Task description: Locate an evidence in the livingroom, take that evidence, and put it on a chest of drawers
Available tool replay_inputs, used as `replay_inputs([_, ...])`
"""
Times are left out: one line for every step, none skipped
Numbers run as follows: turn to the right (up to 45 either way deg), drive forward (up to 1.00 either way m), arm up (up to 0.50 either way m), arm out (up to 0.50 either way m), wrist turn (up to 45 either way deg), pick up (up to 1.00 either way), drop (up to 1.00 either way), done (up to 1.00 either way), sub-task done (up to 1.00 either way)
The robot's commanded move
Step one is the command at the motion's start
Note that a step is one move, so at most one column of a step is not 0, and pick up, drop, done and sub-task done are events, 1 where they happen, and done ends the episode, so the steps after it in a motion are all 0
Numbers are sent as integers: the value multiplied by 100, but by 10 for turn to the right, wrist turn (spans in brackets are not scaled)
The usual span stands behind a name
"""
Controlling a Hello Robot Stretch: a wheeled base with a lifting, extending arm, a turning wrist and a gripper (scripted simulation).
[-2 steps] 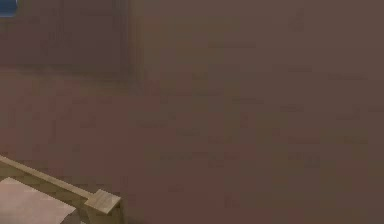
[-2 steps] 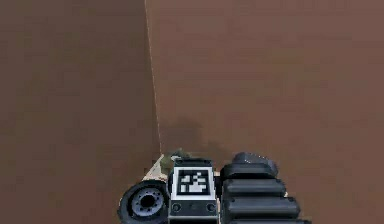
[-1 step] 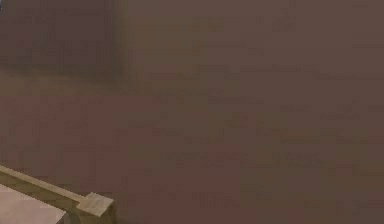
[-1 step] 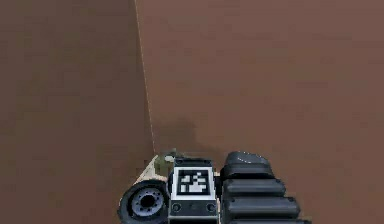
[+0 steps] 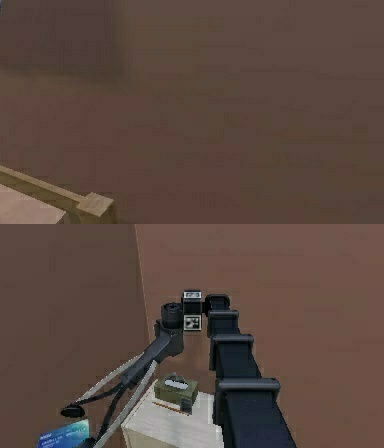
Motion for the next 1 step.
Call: replay_inputs([0,0,0,0,450,0,0,0,0])
